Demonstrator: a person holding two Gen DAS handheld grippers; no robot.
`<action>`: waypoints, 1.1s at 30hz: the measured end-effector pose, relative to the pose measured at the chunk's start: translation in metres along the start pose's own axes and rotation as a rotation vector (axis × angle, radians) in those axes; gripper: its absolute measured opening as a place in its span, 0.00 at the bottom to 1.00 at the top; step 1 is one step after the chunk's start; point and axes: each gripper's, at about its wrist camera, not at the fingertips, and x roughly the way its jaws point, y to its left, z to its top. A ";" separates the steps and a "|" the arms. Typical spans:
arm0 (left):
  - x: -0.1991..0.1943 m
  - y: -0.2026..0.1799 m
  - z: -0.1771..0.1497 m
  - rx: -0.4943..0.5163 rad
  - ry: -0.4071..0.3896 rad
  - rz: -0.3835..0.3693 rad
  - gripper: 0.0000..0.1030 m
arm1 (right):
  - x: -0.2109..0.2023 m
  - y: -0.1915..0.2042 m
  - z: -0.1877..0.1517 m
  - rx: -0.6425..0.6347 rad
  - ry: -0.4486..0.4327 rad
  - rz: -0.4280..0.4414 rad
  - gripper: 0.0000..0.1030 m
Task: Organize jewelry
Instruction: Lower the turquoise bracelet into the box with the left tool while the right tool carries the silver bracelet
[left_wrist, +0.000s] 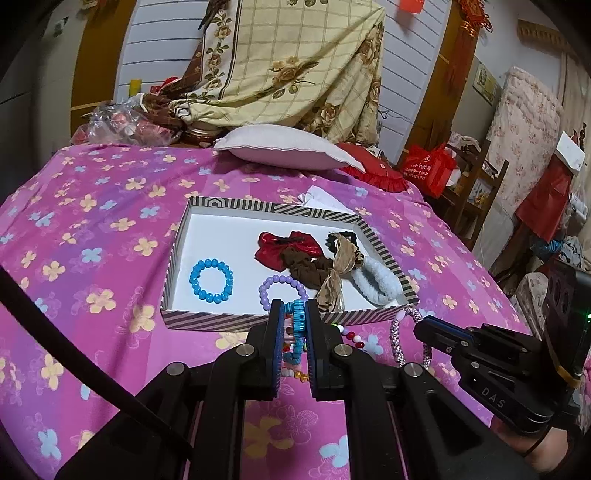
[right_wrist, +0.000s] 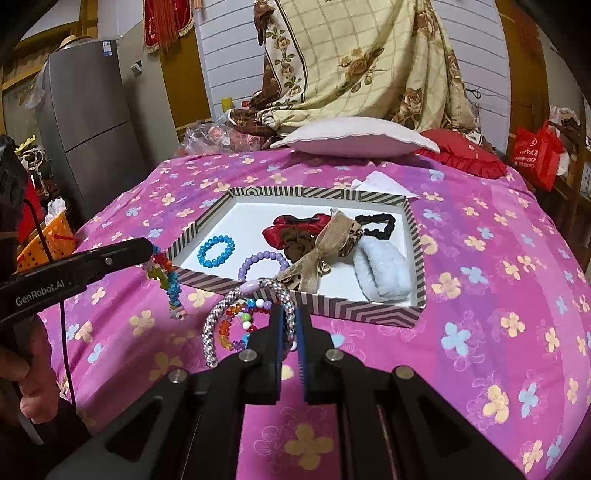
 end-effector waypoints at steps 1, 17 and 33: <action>-0.001 0.000 0.000 0.001 -0.001 0.000 0.00 | 0.000 0.000 0.000 0.002 0.001 0.001 0.06; -0.002 -0.005 0.002 -0.009 -0.012 0.000 0.00 | -0.003 -0.002 -0.001 -0.001 0.006 -0.022 0.06; 0.007 0.013 0.038 -0.074 -0.058 -0.022 0.00 | -0.010 -0.021 0.010 0.084 -0.063 0.023 0.07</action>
